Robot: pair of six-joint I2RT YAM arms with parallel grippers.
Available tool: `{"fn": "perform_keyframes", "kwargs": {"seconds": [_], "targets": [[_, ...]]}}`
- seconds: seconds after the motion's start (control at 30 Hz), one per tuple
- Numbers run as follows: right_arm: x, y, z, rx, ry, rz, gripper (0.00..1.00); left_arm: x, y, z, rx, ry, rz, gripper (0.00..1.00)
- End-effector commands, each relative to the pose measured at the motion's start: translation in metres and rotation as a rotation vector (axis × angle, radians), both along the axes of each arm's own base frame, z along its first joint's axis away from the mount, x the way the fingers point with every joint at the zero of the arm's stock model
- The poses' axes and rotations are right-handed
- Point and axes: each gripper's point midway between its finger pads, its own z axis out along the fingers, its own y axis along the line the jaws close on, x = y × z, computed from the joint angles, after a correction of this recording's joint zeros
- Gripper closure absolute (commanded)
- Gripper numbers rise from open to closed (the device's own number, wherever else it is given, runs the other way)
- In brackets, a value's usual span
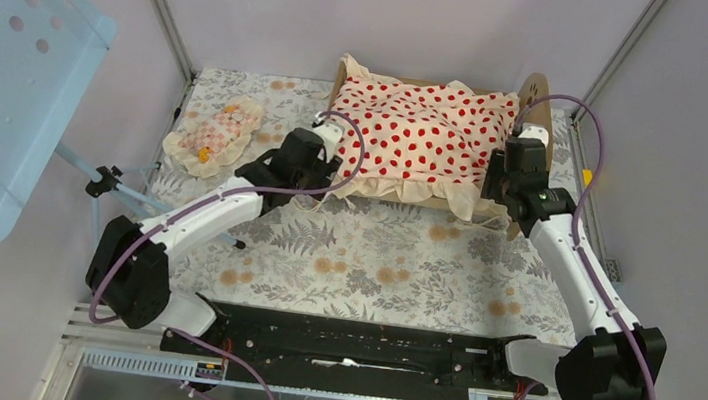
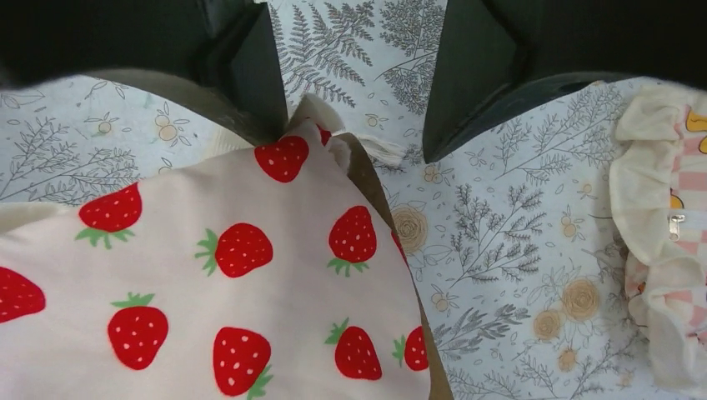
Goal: Set up the pet bed
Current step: Adjust the mattress on the bed frame.
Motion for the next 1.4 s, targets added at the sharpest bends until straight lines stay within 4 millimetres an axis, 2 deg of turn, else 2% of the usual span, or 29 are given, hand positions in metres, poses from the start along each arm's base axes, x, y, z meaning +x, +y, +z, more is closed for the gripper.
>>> {"fn": "perform_keyframes", "kwargs": {"seconds": [0.0, 0.13, 0.27, 0.43, 0.5, 0.57, 0.7, 0.87, 0.97, 1.03, 1.17, 1.37], "targets": [[0.002, -0.005, 0.034, 0.01, -0.13, -0.011, 0.36, 0.01, -0.01, 0.057, -0.107, -0.136, -0.01, 0.33], [-0.005, 0.012, 0.047, 0.089, -0.164, 0.063, 0.31, -0.006, -0.021, 0.09, -0.189, -0.194, -0.083, 0.21], [-0.023, 0.028, 0.06, 0.213, -0.213, 0.105, 0.28, -0.026, -0.042, 0.108, -0.34, -0.173, -0.106, 0.2], [-0.054, 0.064, 0.05, 0.381, -0.191, 0.169, 0.27, -0.074, -0.108, 0.088, -0.445, -0.087, -0.204, 0.21], [-0.067, 0.082, 0.038, 0.419, -0.174, 0.196, 0.27, -0.09, -0.132, 0.07, -0.444, -0.081, -0.22, 0.22], [-0.076, 0.102, 0.029, 0.461, -0.166, 0.225, 0.27, -0.098, -0.146, 0.05, -0.443, -0.06, -0.197, 0.22], [-0.078, 0.132, 0.008, 0.534, -0.168, 0.256, 0.24, -0.09, -0.149, 0.024, -0.418, -0.081, -0.099, 0.2], [-0.056, 0.151, 0.0, 0.57, -0.273, 0.283, 0.15, -0.068, -0.141, 0.021, -0.406, -0.198, -0.021, 0.1], [-0.043, 0.156, -0.007, 0.561, -0.275, 0.267, 0.14, -0.061, -0.141, 0.022, -0.37, -0.236, -0.021, 0.07], [-0.035, 0.162, -0.001, 0.591, -0.322, 0.266, 0.14, -0.056, -0.14, 0.024, -0.357, -0.262, -0.022, 0.07], [-0.02, 0.159, 0.0, 0.567, -0.357, 0.217, 0.14, -0.045, -0.136, 0.025, -0.353, -0.287, -0.017, 0.05], [-0.006, 0.17, -0.016, 0.571, -0.317, 0.201, 0.15, -0.031, -0.128, 0.014, -0.365, -0.274, 0.001, 0.06]]}}
